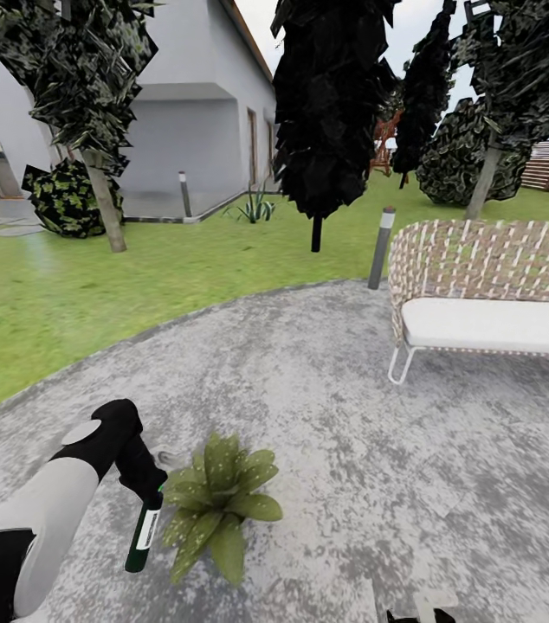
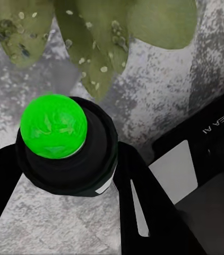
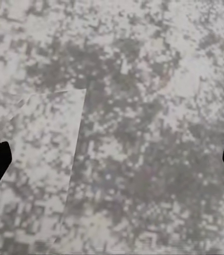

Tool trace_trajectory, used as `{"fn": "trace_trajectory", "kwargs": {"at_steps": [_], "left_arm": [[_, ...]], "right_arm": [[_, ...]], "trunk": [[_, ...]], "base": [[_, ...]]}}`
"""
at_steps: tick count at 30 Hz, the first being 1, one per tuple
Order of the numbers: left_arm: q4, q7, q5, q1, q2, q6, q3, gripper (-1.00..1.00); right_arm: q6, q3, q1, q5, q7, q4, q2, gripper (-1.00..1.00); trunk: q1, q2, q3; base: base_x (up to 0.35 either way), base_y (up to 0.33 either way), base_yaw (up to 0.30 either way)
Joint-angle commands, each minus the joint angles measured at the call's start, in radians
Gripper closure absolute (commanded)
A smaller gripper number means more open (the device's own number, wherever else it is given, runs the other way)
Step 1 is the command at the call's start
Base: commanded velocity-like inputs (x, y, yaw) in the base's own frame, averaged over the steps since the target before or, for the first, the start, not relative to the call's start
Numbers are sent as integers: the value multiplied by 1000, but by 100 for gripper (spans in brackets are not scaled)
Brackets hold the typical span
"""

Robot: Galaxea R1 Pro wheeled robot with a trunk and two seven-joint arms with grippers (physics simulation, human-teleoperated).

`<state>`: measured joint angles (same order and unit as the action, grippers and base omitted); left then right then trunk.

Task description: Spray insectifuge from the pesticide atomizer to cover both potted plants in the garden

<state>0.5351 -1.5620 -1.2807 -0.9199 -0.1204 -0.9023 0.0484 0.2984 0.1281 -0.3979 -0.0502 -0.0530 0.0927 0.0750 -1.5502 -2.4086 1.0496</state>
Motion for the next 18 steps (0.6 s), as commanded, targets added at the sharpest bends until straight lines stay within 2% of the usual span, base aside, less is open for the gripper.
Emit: {"fn": "trace_trajectory", "kwargs": {"at_steps": [1,8,12,15,18], "left_arm": [[1,-9,-10,-1,1,-10,5,100],[0,-9,-10,-1,1,-10,5,100],[-1,-9,-12,0,0,-5,3,100],[0,-9,-24,-2,-2,1,-3,100],[0,-9,-39,-5,-4,1,-24,100]], "right_arm": [[2,8,-1,-5,-4,0,0,-100],[2,8,-1,-8,-5,2,-4,-100],[2,7,-1,-8,-5,2,-5,-100],[2,7,-1,-8,-5,2,-5,-100],[2,7,-1,-8,-5,2,-6,-100]], "trunk": [[0,0,1],[0,0,1],[0,0,1],[0,0,1],[0,0,1]], "base": [[93,-263,0],[15,-270,40],[1,-251,243],[0,-69,274],[0,-15,277]]}}
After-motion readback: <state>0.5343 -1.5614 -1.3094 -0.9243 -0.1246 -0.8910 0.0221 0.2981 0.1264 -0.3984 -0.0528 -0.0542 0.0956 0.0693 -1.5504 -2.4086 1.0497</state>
